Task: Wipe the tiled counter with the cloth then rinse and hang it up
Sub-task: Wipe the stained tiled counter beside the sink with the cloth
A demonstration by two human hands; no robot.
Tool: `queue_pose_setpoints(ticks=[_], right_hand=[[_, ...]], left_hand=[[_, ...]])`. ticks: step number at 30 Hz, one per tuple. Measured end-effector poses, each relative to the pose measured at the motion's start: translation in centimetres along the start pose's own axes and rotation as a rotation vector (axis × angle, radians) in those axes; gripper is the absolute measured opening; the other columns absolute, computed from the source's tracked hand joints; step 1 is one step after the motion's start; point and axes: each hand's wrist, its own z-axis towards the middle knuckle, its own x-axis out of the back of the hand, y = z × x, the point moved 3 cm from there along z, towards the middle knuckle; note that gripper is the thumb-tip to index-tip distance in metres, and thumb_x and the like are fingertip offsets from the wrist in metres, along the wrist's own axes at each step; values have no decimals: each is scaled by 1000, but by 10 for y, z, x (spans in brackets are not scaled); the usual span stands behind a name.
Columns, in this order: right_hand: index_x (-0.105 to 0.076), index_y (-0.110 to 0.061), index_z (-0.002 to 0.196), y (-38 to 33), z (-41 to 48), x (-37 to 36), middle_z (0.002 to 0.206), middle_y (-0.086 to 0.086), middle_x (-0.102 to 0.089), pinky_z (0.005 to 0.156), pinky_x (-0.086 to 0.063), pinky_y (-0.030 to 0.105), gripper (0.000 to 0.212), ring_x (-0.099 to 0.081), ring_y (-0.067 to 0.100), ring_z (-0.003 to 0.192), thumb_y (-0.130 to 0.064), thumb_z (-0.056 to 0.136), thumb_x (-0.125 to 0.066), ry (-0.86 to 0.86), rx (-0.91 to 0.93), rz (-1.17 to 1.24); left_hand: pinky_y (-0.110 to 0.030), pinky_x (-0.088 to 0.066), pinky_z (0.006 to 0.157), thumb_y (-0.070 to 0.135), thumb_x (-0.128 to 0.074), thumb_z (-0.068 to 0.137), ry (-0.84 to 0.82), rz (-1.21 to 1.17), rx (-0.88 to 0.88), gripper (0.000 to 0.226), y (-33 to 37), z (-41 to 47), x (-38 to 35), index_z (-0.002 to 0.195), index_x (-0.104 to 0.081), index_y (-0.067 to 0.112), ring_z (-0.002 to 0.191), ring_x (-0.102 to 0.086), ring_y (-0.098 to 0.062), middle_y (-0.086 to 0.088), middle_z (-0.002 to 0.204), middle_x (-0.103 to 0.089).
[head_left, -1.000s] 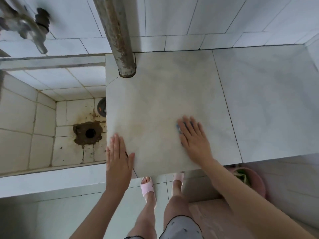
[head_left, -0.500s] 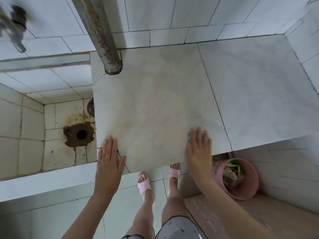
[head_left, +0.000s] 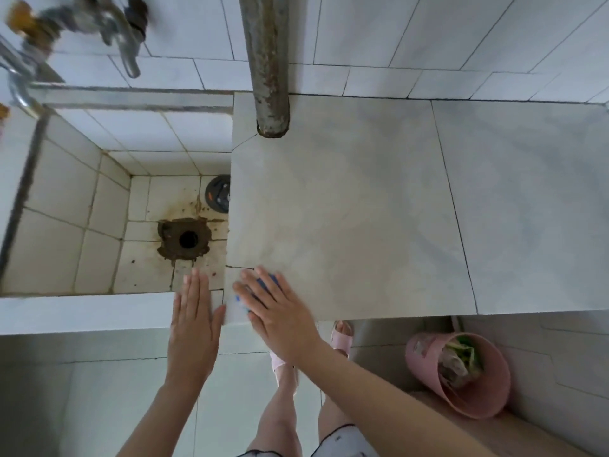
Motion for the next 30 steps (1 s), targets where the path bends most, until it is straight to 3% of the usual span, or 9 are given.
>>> queue_pose_setpoints(ticks=[3, 6, 10, 14, 17, 21, 24, 30], right_hand=[[-23, -20, 149, 2, 12, 4, 156, 0, -21, 117, -18, 41, 47, -11, 23, 146, -31, 103, -23, -5, 100, -19], [-31, -21, 147, 12, 34, 4, 155, 0, -26, 117, -20, 42, 46, -17, 23, 145, -30, 102, -29, 17, 159, -25], [-39, -20, 143, 29, 77, 9, 151, 2, -35, 115, -23, 41, 45, -26, 25, 142, -32, 100, -29, 9, 113, -39], [-38, -20, 143, 55, 133, 23, 150, 4, -35, 115, -14, 38, 51, -28, 27, 141, -37, 100, -18, -17, 44, -38], [-19, -23, 149, 85, 176, 34, 157, 1, -16, 117, -3, 35, 56, -8, 24, 146, -40, 97, -8, -21, -20, -45], [-5, -21, 151, 116, 214, 42, 159, 4, -1, 116, 3, 35, 50, 6, 24, 146, -31, 104, -17, -27, -141, -65], [-7, -20, 151, 103, 207, 37, 159, 4, -3, 117, 3, 35, 49, 3, 24, 146, -30, 103, -17, -4, -162, -42], [-12, -22, 150, 28, 127, 14, 157, 1, -5, 117, -1, 37, 52, -2, 25, 146, -38, 101, -2, -64, 91, -29]], left_hand=[[-34, -2, 119, 44, -21, 97, 49, -2, 62, 66, -16, 0, 4, 149, -11, 4, 146, -2, -19, -10, 157, -11], [-44, -5, 119, 51, -17, 98, 108, -37, 257, 72, -42, 2, 10, 148, -9, 0, 146, 2, -23, -13, 157, -6], [-42, -2, 118, 71, -7, 87, 113, -5, 336, 92, -66, 1, 16, 148, -13, 3, 146, -1, -30, -18, 156, -9], [-46, -2, 118, 69, -13, 88, 130, 21, 357, 87, -65, 3, 15, 149, -19, 8, 145, -5, -35, -16, 156, -16], [-45, 1, 118, 66, -20, 87, 132, 40, 358, 84, -66, 4, 13, 149, -17, 10, 145, -2, -33, -13, 156, -14], [-42, 5, 118, 66, -20, 88, 140, 54, 366, 82, -69, 5, 10, 150, -15, 12, 146, 0, -31, -10, 157, -12], [-44, 2, 119, 64, -23, 88, 148, 62, 365, 81, -70, 5, 10, 149, -20, 11, 145, -4, -33, -12, 156, -17], [-49, -8, 117, 61, -27, 90, 156, 65, 358, 78, -70, 4, 11, 148, -22, 8, 144, -10, -36, -16, 154, -22]])
